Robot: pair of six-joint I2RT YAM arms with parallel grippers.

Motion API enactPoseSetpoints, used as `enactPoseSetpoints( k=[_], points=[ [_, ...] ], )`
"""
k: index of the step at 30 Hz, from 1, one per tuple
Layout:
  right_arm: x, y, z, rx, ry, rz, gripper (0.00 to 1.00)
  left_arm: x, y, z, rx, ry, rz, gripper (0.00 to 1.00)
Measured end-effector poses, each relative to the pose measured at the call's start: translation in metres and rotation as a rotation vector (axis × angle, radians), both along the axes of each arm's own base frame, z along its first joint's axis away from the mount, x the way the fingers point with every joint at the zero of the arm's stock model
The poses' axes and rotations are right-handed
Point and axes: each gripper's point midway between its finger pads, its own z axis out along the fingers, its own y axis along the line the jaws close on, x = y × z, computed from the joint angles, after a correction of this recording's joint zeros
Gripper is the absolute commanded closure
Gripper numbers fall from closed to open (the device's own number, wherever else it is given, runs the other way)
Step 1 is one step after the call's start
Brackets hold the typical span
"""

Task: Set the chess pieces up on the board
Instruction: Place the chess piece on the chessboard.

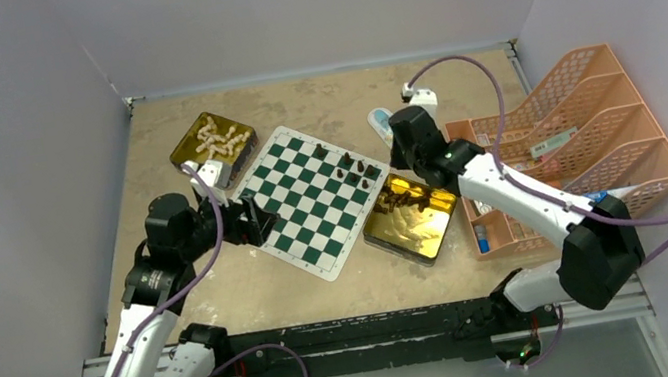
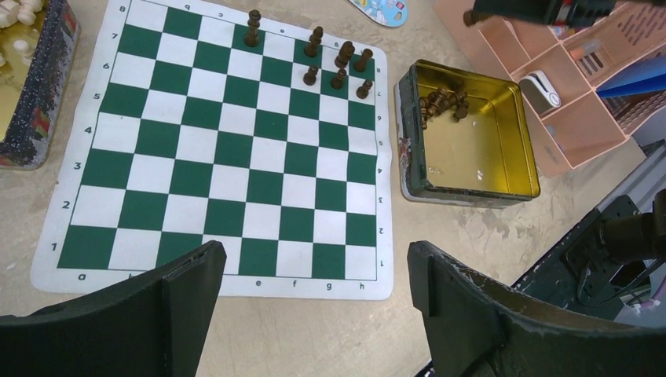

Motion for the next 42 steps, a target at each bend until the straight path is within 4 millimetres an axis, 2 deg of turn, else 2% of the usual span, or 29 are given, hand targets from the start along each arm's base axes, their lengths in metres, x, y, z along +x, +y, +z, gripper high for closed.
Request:
enactPoseSetpoints(
  k=[4, 7, 11, 14, 24, 28, 31, 35, 38, 42],
  points=[
    [0.016, 0.017, 0.04, 0.026, -0.062, 0.064, 0.85, 0.0, 0.001, 0.002, 0.0, -0.011, 0.005, 0.17],
    [0.032, 0.031, 0.06, 0.026, -0.089, 0.11, 0.84, 0.004, 0.004, 0.004, 0.004, -0.027, 0.028, 0.18],
    [0.053, 0.054, 0.073, 0.022, -0.096, 0.186, 0.84, 0.006, 0.008, 0.006, 0.01, -0.049, 0.05, 0.19],
    [0.071, 0.075, 0.074, 0.024, -0.092, 0.246, 0.84, 0.002, 0.008, 0.006, 0.016, -0.084, 0.035, 0.19],
    [0.149, 0.155, 0.042, 0.007, -0.054, 0.401, 0.82, -0.001, 0.006, 0.005, 0.041, -0.125, -0.01, 0.11],
    [0.173, 0.19, 0.02, -0.009, -0.035, 0.447, 0.81, 0.0, 0.007, 0.003, 0.045, -0.118, -0.005, 0.11],
    [0.172, 0.211, -0.006, -0.028, -0.001, 0.48, 0.8, 0.0, 0.007, 0.003, 0.047, -0.117, -0.003, 0.11],
    [0.16, 0.223, -0.037, -0.048, 0.055, 0.513, 0.79, 0.001, 0.008, 0.003, 0.048, -0.118, 0.0, 0.1],
    [0.154, 0.231, -0.046, -0.043, 0.063, 0.536, 0.79, 0.001, 0.008, 0.003, 0.047, -0.118, 0.0, 0.1],
    [0.155, 0.234, -0.048, -0.041, 0.052, 0.544, 0.76, 0.001, 0.008, 0.002, 0.048, -0.116, 0.001, 0.1]
  ],
)
